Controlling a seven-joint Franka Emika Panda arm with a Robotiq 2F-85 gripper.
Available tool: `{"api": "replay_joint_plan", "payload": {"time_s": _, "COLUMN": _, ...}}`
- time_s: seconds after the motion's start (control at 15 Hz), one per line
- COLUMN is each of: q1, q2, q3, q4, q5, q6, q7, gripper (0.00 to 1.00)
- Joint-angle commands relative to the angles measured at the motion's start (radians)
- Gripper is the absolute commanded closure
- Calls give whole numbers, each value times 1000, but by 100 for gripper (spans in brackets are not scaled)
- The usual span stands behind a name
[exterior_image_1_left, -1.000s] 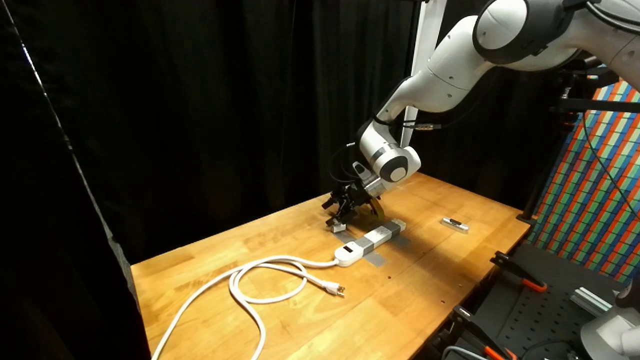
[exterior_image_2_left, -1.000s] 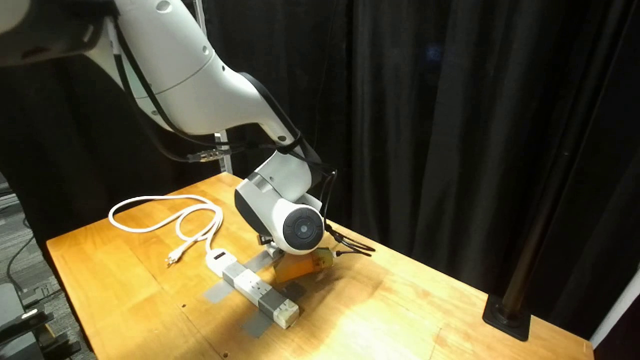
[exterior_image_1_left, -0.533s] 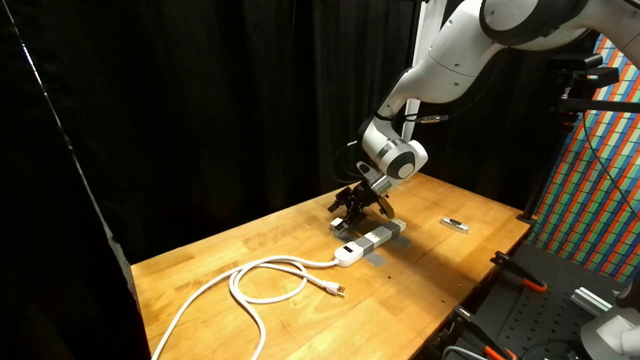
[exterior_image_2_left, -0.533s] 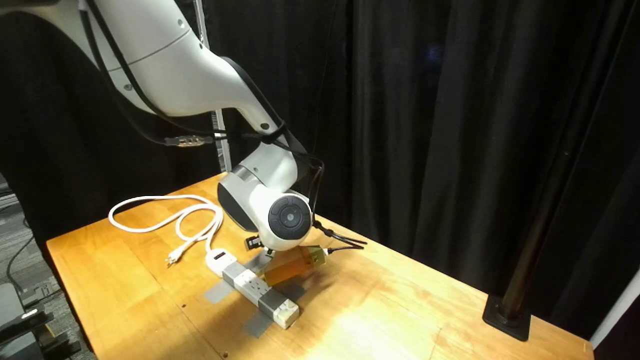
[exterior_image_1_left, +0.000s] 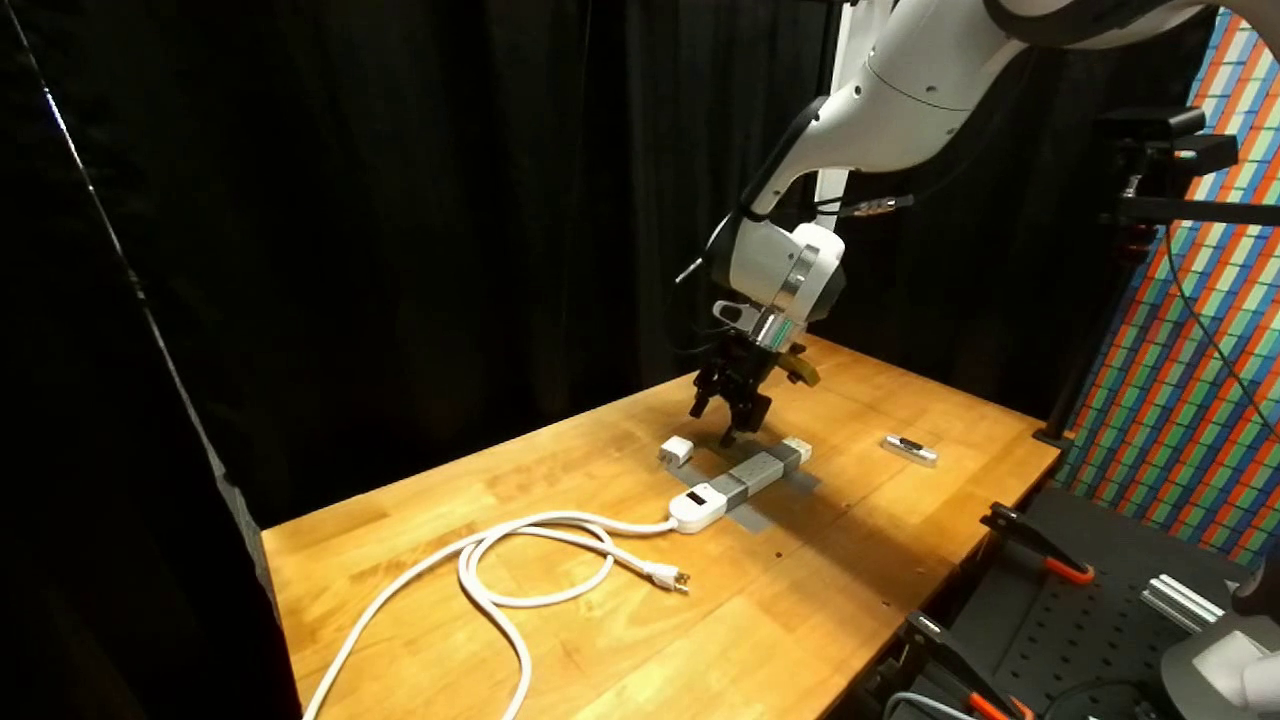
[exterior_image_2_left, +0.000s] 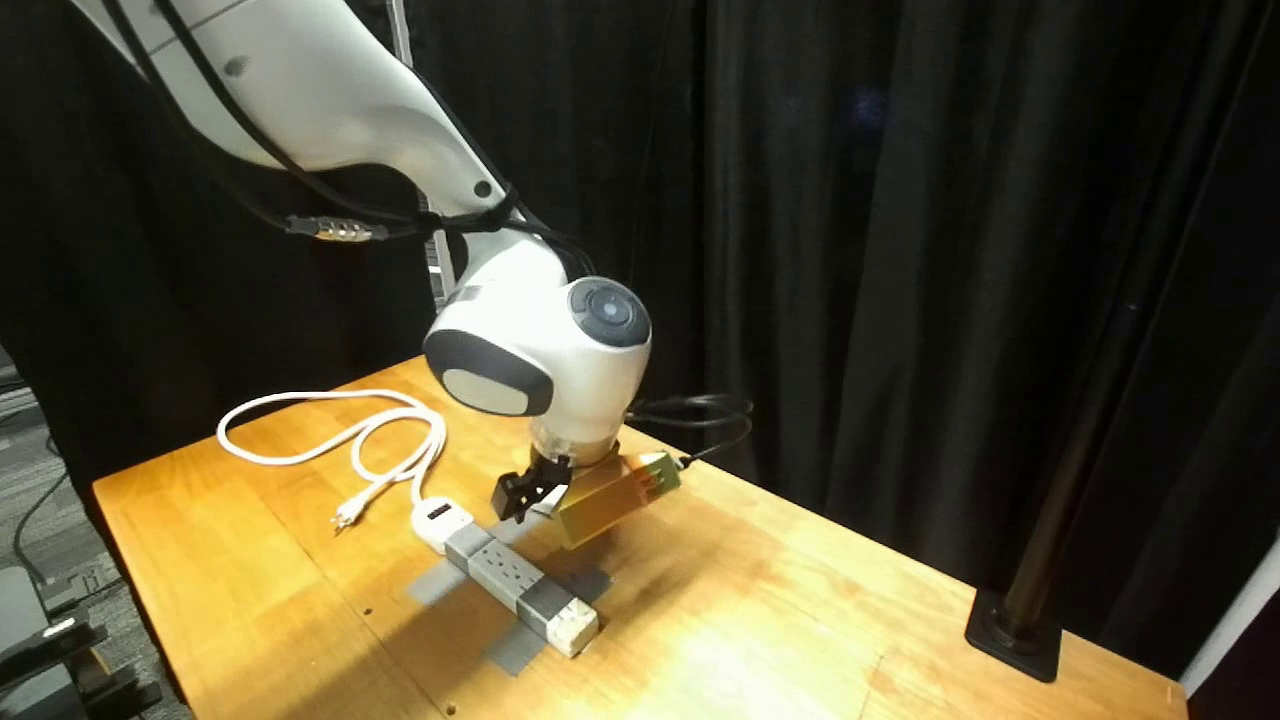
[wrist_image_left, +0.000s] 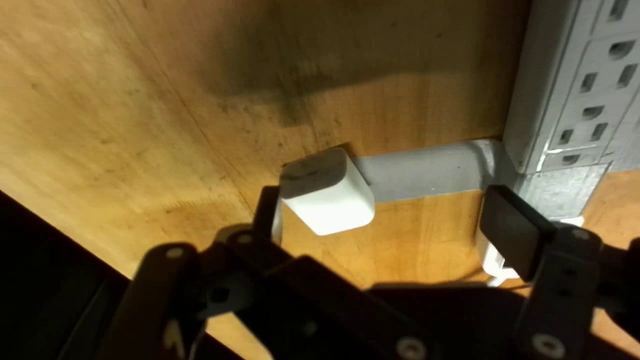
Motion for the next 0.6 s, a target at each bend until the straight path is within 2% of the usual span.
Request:
{"api": "replay_joint_plan", "payload": {"time_s": 0.0, "q1": 31, "q2": -31, "q3": -62, "q4": 48, "q5": -285, "q6": -70, "q7": 157, "gripper": 0}}
{"api": "replay_joint_plan", "payload": {"time_s": 0.13, "q1": -18, "q2": -30, "q3": -33, "q4": 112, "q5": -464, "q6": -145, "q7": 200, "gripper": 0}}
{"api": "replay_joint_plan", "payload": {"time_s": 0.27, "q1": -106, "q2": -19, "q3": 47, "q4": 190, "q5": -613, "q6": -221, "q7": 185, "gripper": 0}}
{"api": "replay_joint_plan", "payload": {"time_s": 0.4, "q1": -180, "q2": 5, "q3": 122, "q4": 267, "q5": -679, "q6": -291, "q7": 111, "gripper": 0}}
{"api": "replay_joint_plan", "payload": {"time_s": 0.53, "q1": -241, "q2": 31, "q3": 186, "q4": 332, "q5": -694, "q6": -349, "q7": 33, "gripper": 0}}
